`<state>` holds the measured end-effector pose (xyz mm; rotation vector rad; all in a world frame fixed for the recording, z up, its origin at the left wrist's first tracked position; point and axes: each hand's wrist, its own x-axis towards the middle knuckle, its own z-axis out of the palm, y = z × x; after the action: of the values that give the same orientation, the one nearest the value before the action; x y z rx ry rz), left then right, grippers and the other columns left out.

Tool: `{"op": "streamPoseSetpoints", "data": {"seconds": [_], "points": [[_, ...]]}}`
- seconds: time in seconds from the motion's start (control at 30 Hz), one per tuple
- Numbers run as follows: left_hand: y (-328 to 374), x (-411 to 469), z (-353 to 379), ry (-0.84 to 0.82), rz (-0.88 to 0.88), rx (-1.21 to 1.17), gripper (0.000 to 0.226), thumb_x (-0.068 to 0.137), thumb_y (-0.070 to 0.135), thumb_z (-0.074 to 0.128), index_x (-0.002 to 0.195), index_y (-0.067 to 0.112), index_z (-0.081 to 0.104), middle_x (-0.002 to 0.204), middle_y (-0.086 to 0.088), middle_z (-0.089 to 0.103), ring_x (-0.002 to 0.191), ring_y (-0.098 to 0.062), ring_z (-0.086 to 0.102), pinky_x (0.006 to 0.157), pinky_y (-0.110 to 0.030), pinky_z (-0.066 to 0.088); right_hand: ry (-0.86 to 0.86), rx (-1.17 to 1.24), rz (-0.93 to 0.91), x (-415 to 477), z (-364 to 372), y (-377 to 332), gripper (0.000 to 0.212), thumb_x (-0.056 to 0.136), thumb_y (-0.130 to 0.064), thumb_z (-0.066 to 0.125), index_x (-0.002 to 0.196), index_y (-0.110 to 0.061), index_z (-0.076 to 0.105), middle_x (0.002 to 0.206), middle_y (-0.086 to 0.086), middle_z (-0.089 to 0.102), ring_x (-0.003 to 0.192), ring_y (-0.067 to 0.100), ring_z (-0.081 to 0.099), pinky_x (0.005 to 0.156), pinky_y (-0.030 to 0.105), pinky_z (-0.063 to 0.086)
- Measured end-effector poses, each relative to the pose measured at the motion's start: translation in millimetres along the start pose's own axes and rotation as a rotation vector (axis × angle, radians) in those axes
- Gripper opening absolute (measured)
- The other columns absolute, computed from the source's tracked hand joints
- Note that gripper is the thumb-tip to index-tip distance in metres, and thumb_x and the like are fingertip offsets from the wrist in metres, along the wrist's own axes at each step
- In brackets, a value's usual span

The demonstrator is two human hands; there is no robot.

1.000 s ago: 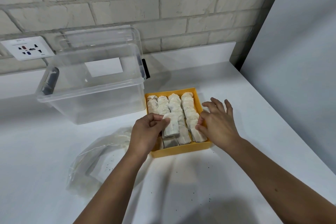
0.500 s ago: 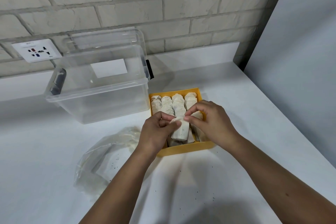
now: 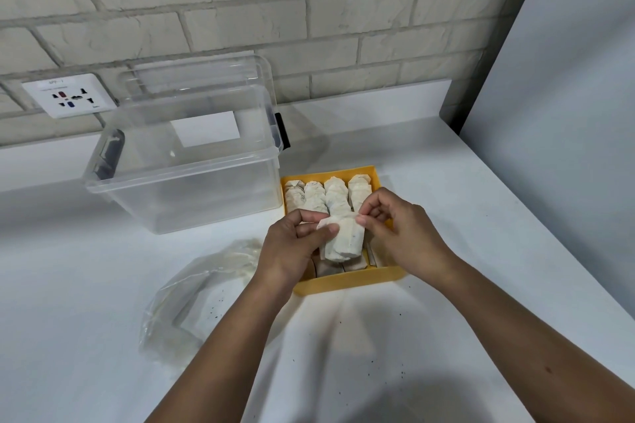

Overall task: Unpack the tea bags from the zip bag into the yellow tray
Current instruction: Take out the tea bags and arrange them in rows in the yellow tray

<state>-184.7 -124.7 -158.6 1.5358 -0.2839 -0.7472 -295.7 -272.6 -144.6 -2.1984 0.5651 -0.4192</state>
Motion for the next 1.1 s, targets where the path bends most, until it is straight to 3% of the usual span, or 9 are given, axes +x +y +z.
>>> {"op": "streamPoseSetpoints", "data": {"seconds": [0.13,0.3,0.43,0.57,0.63,0.73,0.87,0.97,1.1], "points": [[0,0,-4,0.041,0.001,0.016,0.016,0.081,0.007,0.079,0.095,0.011,0.071,0.08,-0.003,0.078,0.079,-0.011,0.074,0.075,-0.024,0.06,0.015,-0.056,-0.02,-1,-19,-1,0.007,0.088,-0.022,0.068,0.089,-0.022,0.062,0.081,-0.012,0.065,0.08,0.001,0.058,0.068,0.012,0.046],[-4,2,-11,0.082,0.011,0.078,0.014,0.081,0.014,0.08,0.091,0.019,0.072,0.084,-0.002,0.079,0.093,-0.022,0.074,0.092,-0.043,0.058,-0.195,-0.253,0.02,-10,-41,6,0.008,0.087,-0.025,0.07,0.085,-0.028,0.063,0.08,-0.012,0.066,0.077,-0.001,0.058,0.062,0.012,0.043],[-8,2,-9,0.092,0.01,0.142,0.015,0.081,0.022,0.082,0.092,0.023,0.072,0.085,0.002,0.079,0.094,-0.021,0.074,0.097,-0.048,0.055,-0.252,-0.338,0.022,-14,-31,19,0.009,0.087,-0.026,0.07,0.085,-0.029,0.062,0.079,-0.014,0.063,0.075,0.002,0.057,0.065,0.016,0.038],[-8,2,-8,0.098,0.009,0.154,0.016,0.08,0.024,0.082,0.093,0.023,0.073,0.086,0.002,0.079,0.094,-0.02,0.074,0.097,-0.048,0.055,-0.121,-0.68,-0.141,-7,-16,37,0.009,0.084,-0.033,0.071,0.088,-0.025,0.068,0.095,-0.008,0.058,0.095,0.015,0.049,0.078,0.028,0.035],[-8,3,-9,0.096,0.01,0.147,0.015,0.08,0.023,0.082,0.092,0.023,0.072,0.085,0.001,0.079,0.094,-0.02,0.074,0.097,-0.048,0.055,-0.045,-0.788,-0.174,-3,-10,43,0.011,0.08,-0.032,0.075,0.084,-0.024,0.069,0.097,-0.003,0.058,0.095,0.021,0.05,0.078,0.033,0.036],[-8,3,-9,0.09,0.01,0.142,0.015,0.081,0.021,0.081,0.093,0.022,0.072,0.085,0.002,0.079,0.093,-0.017,0.074,0.095,-0.043,0.056,0.022,-0.854,-0.165,0,-4,45,0.012,0.075,-0.03,0.079,0.078,-0.024,0.068,0.093,-0.002,0.058,0.091,0.023,0.052,0.076,0.037,0.039],[-7,3,-8,0.085,0.005,0.129,0.016,0.08,0.02,0.082,0.094,0.02,0.073,0.082,0.002,0.079,0.092,-0.018,0.075,0.09,-0.034,0.057,-0.012,-0.899,-0.134,2,-4,43,0.015,0.083,-0.039,0.07,0.091,-0.027,0.068,0.105,-0.004,0.055,0.102,0.021,0.047,0.085,0.036,0.034],[-7,3,-7,0.09,0.016,0.142,0.016,0.078,0.02,0.083,0.087,0.015,0.07,0.076,0.002,0.078,0.087,-0.017,0.074,0.088,-0.034,0.057,-0.016,-0.773,-0.09,3,-5,34,0.025,0.085,-0.047,0.065,0.105,-0.032,0.064,0.113,-0.008,0.053,0.11,0.017,0.044,0.091,0.034,0.03],[-5,2,-5,0.076,0.026,0.152,0.019,0.076,0.019,0.085,0.085,0.015,0.069,0.077,0.0,0.078,0.085,-0.017,0.075,0.085,-0.033,0.058,-0.038,-0.119,0.002,-1,-4,8,0.016,0.087,-0.041,0.066,0.101,-0.033,0.068,0.095,-0.016,0.062,0.092,0.004,0.055,0.086,0.028,0.045]]}}
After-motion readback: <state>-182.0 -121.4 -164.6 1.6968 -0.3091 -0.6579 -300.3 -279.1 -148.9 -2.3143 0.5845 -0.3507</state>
